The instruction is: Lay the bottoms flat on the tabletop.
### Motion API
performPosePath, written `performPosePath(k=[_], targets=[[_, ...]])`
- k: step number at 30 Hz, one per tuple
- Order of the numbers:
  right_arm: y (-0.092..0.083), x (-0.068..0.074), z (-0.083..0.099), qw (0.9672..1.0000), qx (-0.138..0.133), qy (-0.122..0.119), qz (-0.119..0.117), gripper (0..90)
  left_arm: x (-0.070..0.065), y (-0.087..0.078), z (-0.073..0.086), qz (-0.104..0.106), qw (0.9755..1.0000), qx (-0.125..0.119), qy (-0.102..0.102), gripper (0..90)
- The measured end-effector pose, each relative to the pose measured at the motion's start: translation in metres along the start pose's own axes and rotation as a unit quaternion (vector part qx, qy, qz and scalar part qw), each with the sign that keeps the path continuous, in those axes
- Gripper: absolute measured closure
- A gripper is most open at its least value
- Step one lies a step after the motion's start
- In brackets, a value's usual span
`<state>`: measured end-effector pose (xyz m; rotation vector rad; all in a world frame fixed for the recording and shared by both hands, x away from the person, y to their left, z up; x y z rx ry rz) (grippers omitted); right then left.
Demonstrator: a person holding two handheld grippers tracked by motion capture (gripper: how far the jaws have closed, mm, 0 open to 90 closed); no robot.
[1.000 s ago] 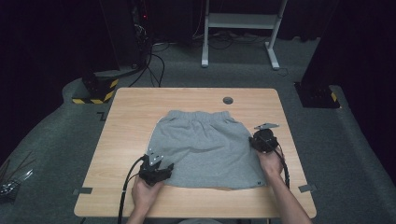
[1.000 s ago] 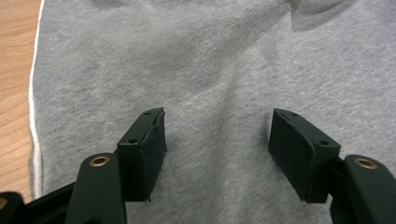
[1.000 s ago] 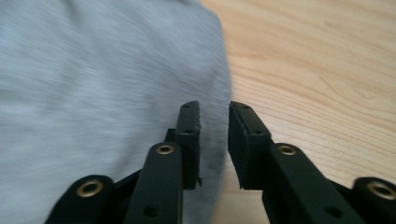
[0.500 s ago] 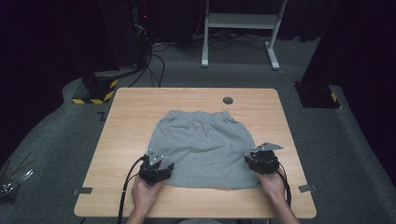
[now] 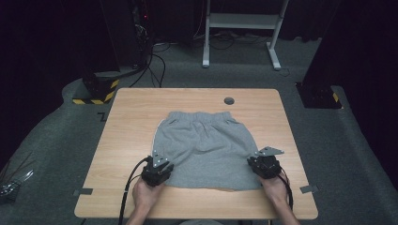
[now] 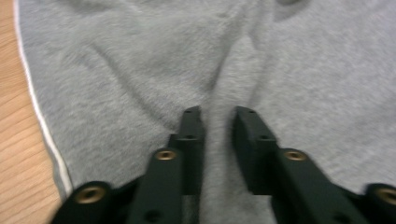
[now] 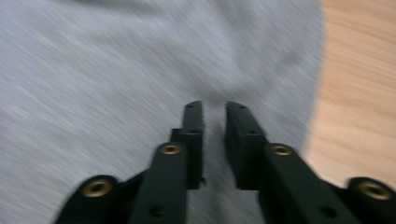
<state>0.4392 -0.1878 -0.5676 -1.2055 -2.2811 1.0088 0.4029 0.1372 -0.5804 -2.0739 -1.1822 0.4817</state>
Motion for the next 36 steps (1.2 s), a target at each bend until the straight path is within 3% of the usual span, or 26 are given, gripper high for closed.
performPosePath(k=[5,10,13,15,17,20,23,27,30,36], targets=[[0.010,0.034,-0.021,0.9981,-0.036,-0.019,-0.047,61.9,-0.005,-0.005,-0.002,0.015,0.9999,0.004,0.005,86.1],[0.031,0.062,-0.024,0.9966,-0.020,-0.047,-0.065,58.9,-0.016,-0.011,0.001,0.029,0.9991,0.014,0.026,87.0],[0.035,0.071,-0.018,0.9953,-0.008,-0.071,-0.066,58.5,-0.022,-0.015,0.005,0.044,0.9982,0.022,0.034,87.2],[0.031,0.073,-0.013,0.9947,-0.005,-0.073,-0.072,58.5,-0.025,-0.017,0.007,0.054,0.9976,0.026,0.035,87.1],[0.027,0.074,-0.009,0.9938,-0.005,-0.084,-0.073,58.4,-0.022,-0.019,0.004,0.059,0.9978,0.013,0.026,84.1],[0.023,0.075,-0.006,0.9926,-0.001,-0.090,-0.081,58.5,-0.006,-0.022,-0.009,0.049,0.9987,-0.009,-0.006,69.5],[0.023,0.074,-0.010,0.9925,-0.001,-0.089,-0.085,58.7,0.022,-0.019,-0.024,0.008,0.9993,-0.012,-0.033,56.5],[0.021,0.075,-0.022,0.9922,-0.018,-0.081,-0.093,60.8,0.058,-0.008,-0.035,-0.036,0.9974,0.005,-0.062,52.1],[0.023,0.084,-0.030,0.9898,-0.021,-0.092,-0.106,62.1,0.077,0.003,-0.040,-0.051,0.9949,0.018,-0.085,50.6],[0.037,0.107,-0.047,0.9857,-0.027,-0.114,-0.122,58.1,0.095,0.027,-0.042,-0.066,0.9922,0.044,-0.096,47.6]])
Point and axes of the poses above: each handheld gripper's, and its own axes: y roughly forward along the jaws, z roughly out of its underside, x roughly to its left, the point moved 9 cm from there along y, roughly forward along the jaws, and after that the axes turned 2 degrees about x, right-handed, at the moved point
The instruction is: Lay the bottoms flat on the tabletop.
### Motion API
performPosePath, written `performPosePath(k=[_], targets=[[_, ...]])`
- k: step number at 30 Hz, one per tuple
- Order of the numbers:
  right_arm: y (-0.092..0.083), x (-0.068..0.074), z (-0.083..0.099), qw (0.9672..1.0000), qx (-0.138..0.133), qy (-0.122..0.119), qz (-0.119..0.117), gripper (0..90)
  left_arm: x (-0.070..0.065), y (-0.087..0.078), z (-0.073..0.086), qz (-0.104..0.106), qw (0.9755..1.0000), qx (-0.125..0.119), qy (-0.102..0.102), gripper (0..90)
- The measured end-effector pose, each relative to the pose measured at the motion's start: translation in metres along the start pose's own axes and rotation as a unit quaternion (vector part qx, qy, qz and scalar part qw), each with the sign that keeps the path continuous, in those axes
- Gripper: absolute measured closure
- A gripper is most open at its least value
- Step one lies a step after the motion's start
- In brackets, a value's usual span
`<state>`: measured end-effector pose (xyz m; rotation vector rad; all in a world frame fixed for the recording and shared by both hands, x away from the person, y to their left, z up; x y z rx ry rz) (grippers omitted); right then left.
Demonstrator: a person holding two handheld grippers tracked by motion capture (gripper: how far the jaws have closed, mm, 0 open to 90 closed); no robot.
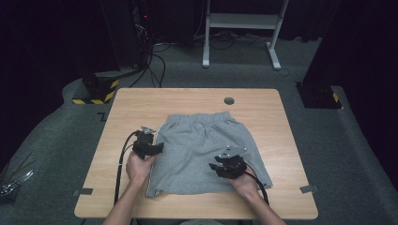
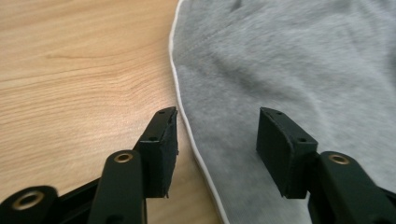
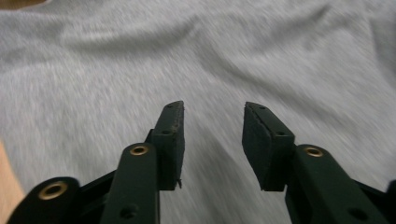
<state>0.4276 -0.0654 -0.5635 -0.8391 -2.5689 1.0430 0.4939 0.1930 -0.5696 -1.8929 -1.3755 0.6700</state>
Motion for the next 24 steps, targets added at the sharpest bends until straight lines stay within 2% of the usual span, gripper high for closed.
performPosePath(k=[3,4,5,7,9,11,12,13,14,15,16,18,20,22,23,24], targets=[[0.013,0.006,-0.007,0.9999,0.006,-0.007,-0.010,56.7,0.001,0.009,0.000,0.011,0.9997,0.002,-0.021,47.7],[0.016,0.009,-0.009,0.9999,0.006,-0.010,-0.012,56.7,0.001,0.012,0.001,0.012,0.9997,0.001,-0.023,48.2],[0.019,0.011,-0.011,0.9998,0.007,-0.013,-0.015,56.6,0.000,0.013,0.000,0.007,0.9999,-0.003,-0.012,50.7],[0.025,0.015,-0.013,0.9995,0.014,-0.019,-0.022,59.0,-0.003,0.014,-0.001,0.013,0.9999,-0.010,-0.003,60.7],[0.030,0.019,-0.013,0.9988,0.024,-0.028,-0.030,65.1,-0.007,0.014,-0.002,0.024,0.9996,-0.013,0.000,71.6],[0.035,0.024,-0.009,0.9975,0.037,-0.046,-0.037,78.1,-0.009,0.014,-0.002,0.032,0.9994,-0.011,0.006,80.9],[0.033,0.026,-0.007,0.9970,0.038,-0.057,-0.037,85.0,-0.009,0.014,-0.003,0.028,0.9995,-0.007,0.015,82.2],[0.031,0.028,-0.006,0.9961,0.044,-0.064,-0.042,87.5,-0.006,0.014,-0.004,0.015,0.9996,-0.004,0.025,83.1],[0.029,0.030,-0.003,0.9952,0.048,-0.072,-0.046,88.0,-0.002,0.013,-0.005,0.003,0.9995,-0.002,0.032,83.5],[0.026,0.032,-0.001,0.9943,0.050,-0.081,-0.047,88.1,0.004,0.013,-0.007,-0.002,0.9997,-0.007,0.023,83.7],[0.023,0.035,0.002,0.9936,0.052,-0.087,-0.050,88.2,0.012,0.012,-0.008,0.002,1.0000,-0.009,0.004,83.7],[0.018,0.038,0.007,0.9927,0.054,-0.092,-0.057,87.9,0.017,0.012,-0.009,0.011,0.9997,-0.013,-0.015,83.0],[0.016,0.040,0.008,0.9933,0.053,-0.085,-0.058,83.5,0.014,0.010,-0.008,0.013,0.9997,-0.020,-0.009,79.9],[0.017,0.041,0.005,0.9945,0.041,-0.071,-0.066,74.0,0.009,0.009,-0.008,0.020,0.9995,-0.023,-0.006,67.5],[0.018,0.041,0.002,0.9949,0.036,-0.067,-0.065,72.0,0.007,0.009,-0.007,0.021,0.9996,-0.019,-0.005,62.8],[0.020,0.044,-0.001,0.9952,0.033,-0.063,-0.068,70.5,0.007,0.010,-0.005,0.018,0.9997,-0.016,0.001,61.7]])
Point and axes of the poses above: each handheld gripper's, and its own axes: y roughly forward along the jaws, z roughly out of its underside, x roughly to its left, the point moved 9 cm from there along y, roughly forward along the jaws, and after that the axes turned 2 degrees about x, right-handed, at the moved point
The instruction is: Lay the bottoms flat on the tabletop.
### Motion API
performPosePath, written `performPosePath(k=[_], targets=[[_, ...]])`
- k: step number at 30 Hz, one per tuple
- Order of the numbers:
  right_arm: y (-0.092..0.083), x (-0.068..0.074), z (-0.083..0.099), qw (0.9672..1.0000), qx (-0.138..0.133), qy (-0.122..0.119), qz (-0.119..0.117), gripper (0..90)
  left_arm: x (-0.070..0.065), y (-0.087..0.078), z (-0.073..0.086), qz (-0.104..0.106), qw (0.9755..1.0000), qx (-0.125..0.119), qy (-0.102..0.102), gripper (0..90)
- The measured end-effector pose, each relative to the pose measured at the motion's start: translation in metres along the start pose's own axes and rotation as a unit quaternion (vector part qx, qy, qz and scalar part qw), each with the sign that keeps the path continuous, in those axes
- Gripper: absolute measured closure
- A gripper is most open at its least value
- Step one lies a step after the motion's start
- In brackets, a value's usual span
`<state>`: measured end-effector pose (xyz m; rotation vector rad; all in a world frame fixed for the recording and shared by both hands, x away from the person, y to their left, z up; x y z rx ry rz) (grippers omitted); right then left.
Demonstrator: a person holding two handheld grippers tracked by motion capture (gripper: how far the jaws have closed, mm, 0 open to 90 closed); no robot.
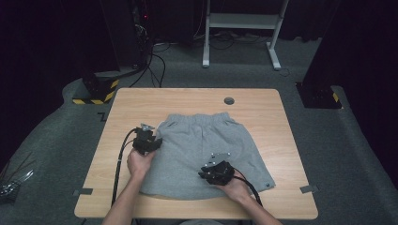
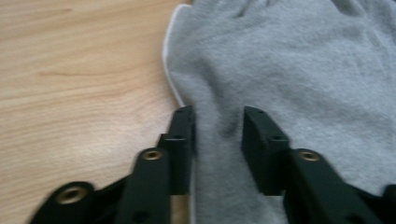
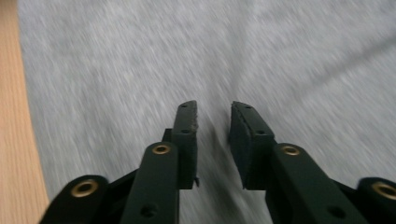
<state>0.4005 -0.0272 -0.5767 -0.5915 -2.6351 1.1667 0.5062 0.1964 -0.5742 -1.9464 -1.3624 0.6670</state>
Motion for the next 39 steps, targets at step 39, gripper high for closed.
performPosePath(k=[39], targets=[[-0.055,-0.199,0.038,0.9426,-0.039,0.251,0.217,55.6,-0.004,0.017,-0.018,0.016,0.9997,-0.013,-0.012,46.8]])
Point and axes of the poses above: each handheld gripper's, and its own axes: y roughly forward along the jaws, z roughly out of its underside, x roughly to its left, the point moved 9 cm from there along y, roughly forward along the jaws, and after that the axes turned 2 degrees about x, right-handed, at the moved point
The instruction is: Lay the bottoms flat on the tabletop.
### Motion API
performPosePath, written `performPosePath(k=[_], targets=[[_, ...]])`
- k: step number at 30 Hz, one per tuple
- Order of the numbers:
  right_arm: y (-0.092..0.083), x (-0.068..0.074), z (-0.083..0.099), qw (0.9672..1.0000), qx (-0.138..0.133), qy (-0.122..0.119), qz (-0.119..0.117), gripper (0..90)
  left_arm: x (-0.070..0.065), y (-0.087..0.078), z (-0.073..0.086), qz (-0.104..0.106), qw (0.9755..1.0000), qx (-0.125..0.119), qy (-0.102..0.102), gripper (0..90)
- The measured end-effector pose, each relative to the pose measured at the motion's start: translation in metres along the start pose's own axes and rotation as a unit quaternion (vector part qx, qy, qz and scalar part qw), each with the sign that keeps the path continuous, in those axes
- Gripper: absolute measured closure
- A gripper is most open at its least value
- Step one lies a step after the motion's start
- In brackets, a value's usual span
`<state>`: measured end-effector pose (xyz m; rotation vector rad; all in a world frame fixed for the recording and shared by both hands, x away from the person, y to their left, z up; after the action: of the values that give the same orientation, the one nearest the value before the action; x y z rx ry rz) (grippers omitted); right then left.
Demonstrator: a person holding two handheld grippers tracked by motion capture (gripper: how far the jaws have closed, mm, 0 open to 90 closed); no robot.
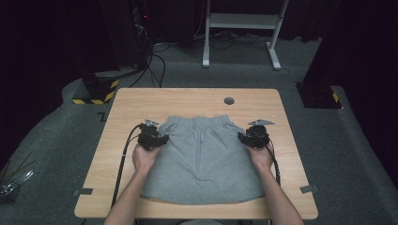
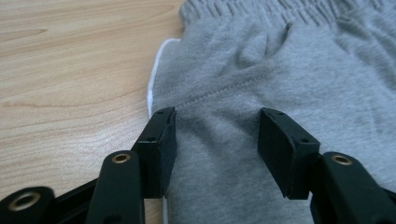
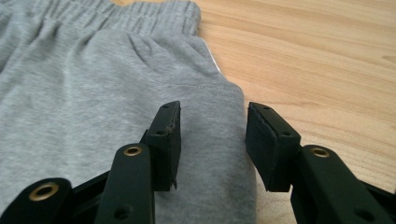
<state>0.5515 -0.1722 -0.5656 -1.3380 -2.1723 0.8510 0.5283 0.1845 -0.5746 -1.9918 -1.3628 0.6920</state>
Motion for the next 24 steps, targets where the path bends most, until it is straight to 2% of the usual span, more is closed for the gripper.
performPosePath(k=[2,4,7,8,10,13,15,17,21,24], targets=[[0.003,0.000,0.001,1.0000,0.004,0.003,-0.001,55.9,0.000,0.002,0.001,-0.001,1.0000,0.003,0.004,46.6],[0.007,0.000,0.002,0.9999,0.009,-0.006,0.003,56.6,0.000,0.003,0.001,-0.001,1.0000,0.004,0.005,46.7],[0.010,0.001,0.004,0.9998,0.019,-0.011,0.002,60.8,-0.003,0.004,0.001,0.004,0.9999,0.003,0.012,50.7],[0.010,0.001,0.004,0.9998,0.019,-0.009,0.000,64.5,-0.004,0.005,0.001,0.007,0.9998,0.001,0.016,53.8],[0.009,0.002,0.003,0.9991,0.040,-0.012,-0.006,73.2,-0.005,0.004,0.002,0.001,0.9996,0.004,0.027,63.0],[0.010,0.005,0.001,0.9980,0.052,-0.034,-0.007,83.0,-0.003,0.002,0.003,0.003,0.9995,0.010,0.031,74.5],[0.011,0.004,0.003,0.9980,0.051,-0.037,-0.006,85.1,-0.002,0.001,0.004,0.001,0.9994,0.013,0.033,79.9],[0.008,0.001,0.001,0.9980,0.046,-0.044,0.005,85.9,0.002,-0.001,0.004,-0.012,0.9990,0.016,0.041,82.5],[-0.002,-0.011,-0.005,0.9982,0.024,-0.046,0.031,86.2,0.010,-0.005,0.000,-0.034,0.9987,0.004,0.039,84.2],[-0.005,-0.019,-0.003,0.9978,0.024,-0.045,0.043,86.2,0.015,-0.003,0.000,-0.043,0.9983,0.003,0.039,84.2]])
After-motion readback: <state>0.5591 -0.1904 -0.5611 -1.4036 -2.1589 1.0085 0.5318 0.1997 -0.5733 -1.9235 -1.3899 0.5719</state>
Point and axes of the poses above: each handheld gripper's, and its own axes: y roughly forward along the jaws, z roughly out of its underside, x roughly to its left, the point moved 9 cm from there along y, roughly forward along the jaws, and after that the axes turned 2 degrees about x, right-handed, at the moved point
